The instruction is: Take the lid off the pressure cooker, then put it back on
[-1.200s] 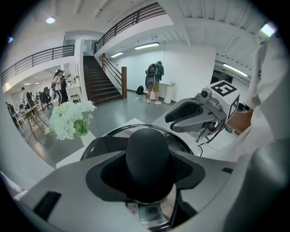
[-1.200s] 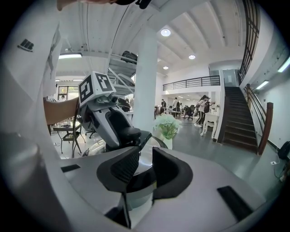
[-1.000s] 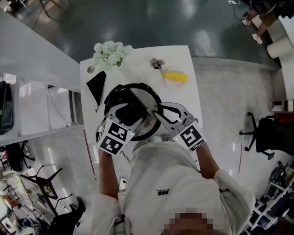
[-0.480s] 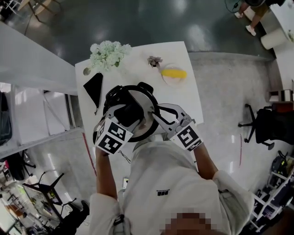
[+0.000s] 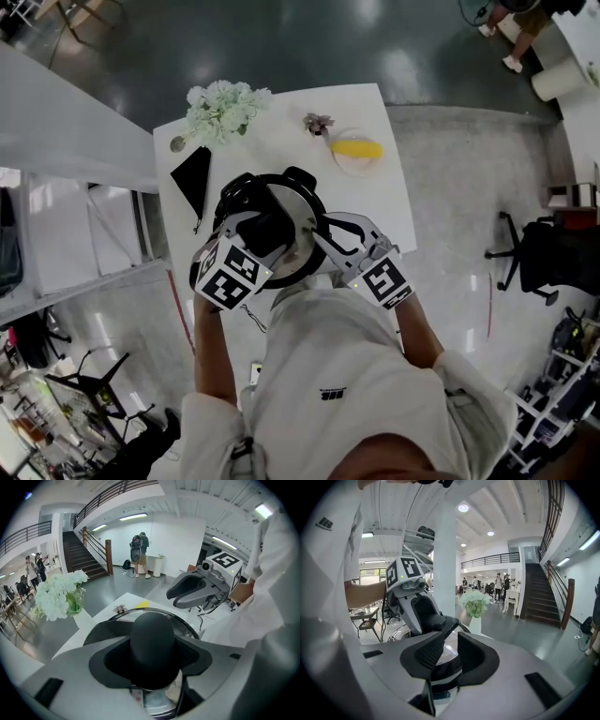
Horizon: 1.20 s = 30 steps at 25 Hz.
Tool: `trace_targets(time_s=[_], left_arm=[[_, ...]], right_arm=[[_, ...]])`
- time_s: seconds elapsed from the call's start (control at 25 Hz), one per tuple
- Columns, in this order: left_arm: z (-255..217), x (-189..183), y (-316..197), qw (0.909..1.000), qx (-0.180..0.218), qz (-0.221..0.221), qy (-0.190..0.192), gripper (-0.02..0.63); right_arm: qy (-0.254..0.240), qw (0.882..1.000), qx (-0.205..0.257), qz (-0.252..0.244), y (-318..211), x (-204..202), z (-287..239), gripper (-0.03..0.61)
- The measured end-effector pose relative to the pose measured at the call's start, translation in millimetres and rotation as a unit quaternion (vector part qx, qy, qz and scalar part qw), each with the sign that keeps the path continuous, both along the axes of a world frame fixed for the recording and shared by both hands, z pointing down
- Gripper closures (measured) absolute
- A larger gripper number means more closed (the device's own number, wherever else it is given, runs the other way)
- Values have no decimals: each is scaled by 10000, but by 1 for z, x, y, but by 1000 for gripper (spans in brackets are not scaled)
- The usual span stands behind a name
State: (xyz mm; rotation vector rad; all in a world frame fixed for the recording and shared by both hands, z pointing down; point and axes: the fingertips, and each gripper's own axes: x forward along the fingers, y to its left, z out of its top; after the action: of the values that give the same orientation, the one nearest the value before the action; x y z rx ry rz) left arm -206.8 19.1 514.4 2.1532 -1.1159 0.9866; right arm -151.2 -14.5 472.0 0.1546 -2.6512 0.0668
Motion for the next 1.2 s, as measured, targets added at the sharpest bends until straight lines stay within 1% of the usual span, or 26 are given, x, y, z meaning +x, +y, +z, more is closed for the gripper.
trace_targets(time_s=[0.24, 0.44, 0.6, 0.88, 1.2], left_arm=[[4, 0, -1, 9999, 12, 71, 114, 327], [12, 3, -2, 9999, -38, 83, -54, 325], [13, 4, -1, 10000, -15, 52, -54, 325], [12, 3, -2, 9998, 118, -131, 18, 324], [11, 3, -4, 9990, 111, -433, 28, 324]], right_arm=[[25, 10000, -10, 15, 1, -1, 1, 483], [42, 10000, -16, 21, 0, -3, 2, 483], [54, 10000, -15, 17, -1, -3, 2, 483], [43, 10000, -33, -38, 0, -5, 2, 483], [47, 9999, -47, -143, -2, -5, 2, 483]])
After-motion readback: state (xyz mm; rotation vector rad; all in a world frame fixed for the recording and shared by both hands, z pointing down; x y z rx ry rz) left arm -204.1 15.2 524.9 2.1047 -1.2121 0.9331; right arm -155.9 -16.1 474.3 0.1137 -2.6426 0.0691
